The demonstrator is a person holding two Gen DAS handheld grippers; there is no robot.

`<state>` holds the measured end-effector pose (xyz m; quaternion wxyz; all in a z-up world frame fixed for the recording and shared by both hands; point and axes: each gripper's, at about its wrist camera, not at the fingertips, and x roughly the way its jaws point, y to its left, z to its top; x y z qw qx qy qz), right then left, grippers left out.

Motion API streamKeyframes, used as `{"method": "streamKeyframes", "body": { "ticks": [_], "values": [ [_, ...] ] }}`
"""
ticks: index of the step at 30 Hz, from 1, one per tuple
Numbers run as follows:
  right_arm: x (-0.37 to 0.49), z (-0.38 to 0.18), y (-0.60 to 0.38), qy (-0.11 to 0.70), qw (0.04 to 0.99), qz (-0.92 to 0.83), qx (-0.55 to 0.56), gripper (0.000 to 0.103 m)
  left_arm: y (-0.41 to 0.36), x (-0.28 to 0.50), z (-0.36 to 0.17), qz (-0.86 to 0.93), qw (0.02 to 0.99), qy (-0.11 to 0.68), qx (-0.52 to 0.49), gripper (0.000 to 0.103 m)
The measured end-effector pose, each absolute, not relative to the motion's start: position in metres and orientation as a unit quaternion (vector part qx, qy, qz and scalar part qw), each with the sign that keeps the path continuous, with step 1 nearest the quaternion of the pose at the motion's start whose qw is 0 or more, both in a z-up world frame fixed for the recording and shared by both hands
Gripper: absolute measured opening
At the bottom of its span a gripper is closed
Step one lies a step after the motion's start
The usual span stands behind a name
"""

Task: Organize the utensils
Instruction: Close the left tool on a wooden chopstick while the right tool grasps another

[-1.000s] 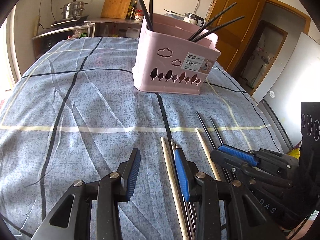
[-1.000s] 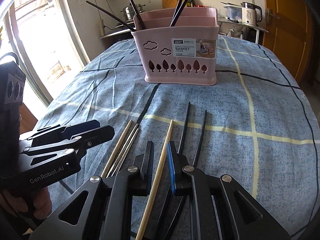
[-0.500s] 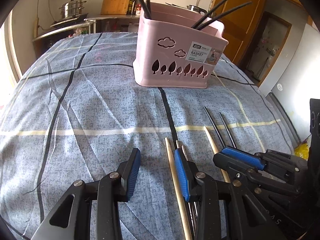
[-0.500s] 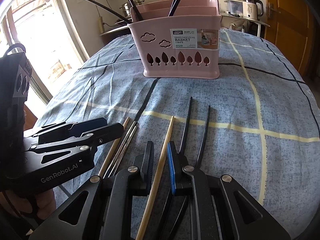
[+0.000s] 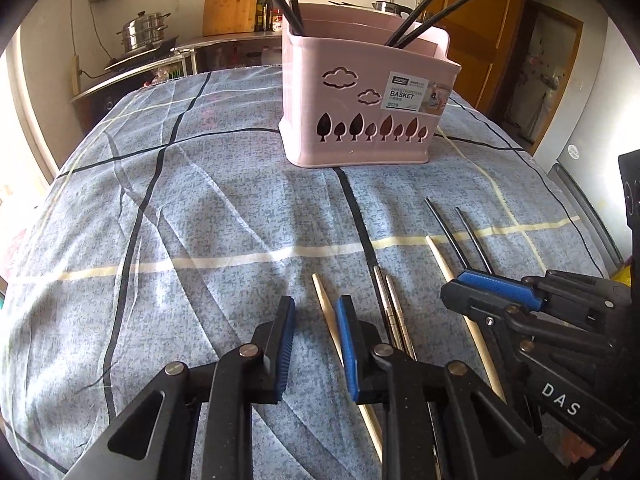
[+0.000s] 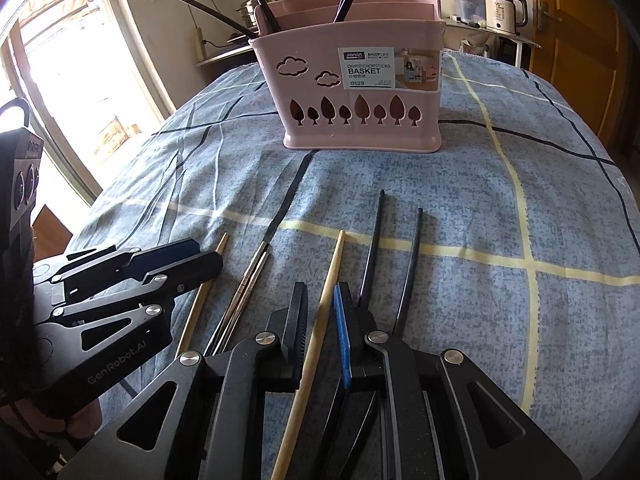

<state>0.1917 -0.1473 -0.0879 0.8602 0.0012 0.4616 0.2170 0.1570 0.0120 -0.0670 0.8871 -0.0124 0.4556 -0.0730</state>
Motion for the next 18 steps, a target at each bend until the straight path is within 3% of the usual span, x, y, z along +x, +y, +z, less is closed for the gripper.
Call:
{"method": "streamKeyframes", "body": {
  "ticks": [8, 12, 18],
  "values": [
    [0.205, -0.088, -0.136, 0.476, 0.855, 0.206, -0.015, 0.010, 0.005, 0.163, -0.068, -0.071, 0.883, 0.463, 0.013, 0.021],
    [0.207, -0.089, -0.134, 0.474, 0.857, 0.201, -0.026, 0.007, 0.008, 0.162, -0.068, -0.074, 0.883, 0.464, 0.000, 0.007],
    [0.208, -0.080, -0.142, 0.472, 0.856, 0.211, 0.004, 0.007, 0.018, 0.161, -0.062, -0.083, 0.879, 0.468, -0.038, 0.004]
  ]
}}
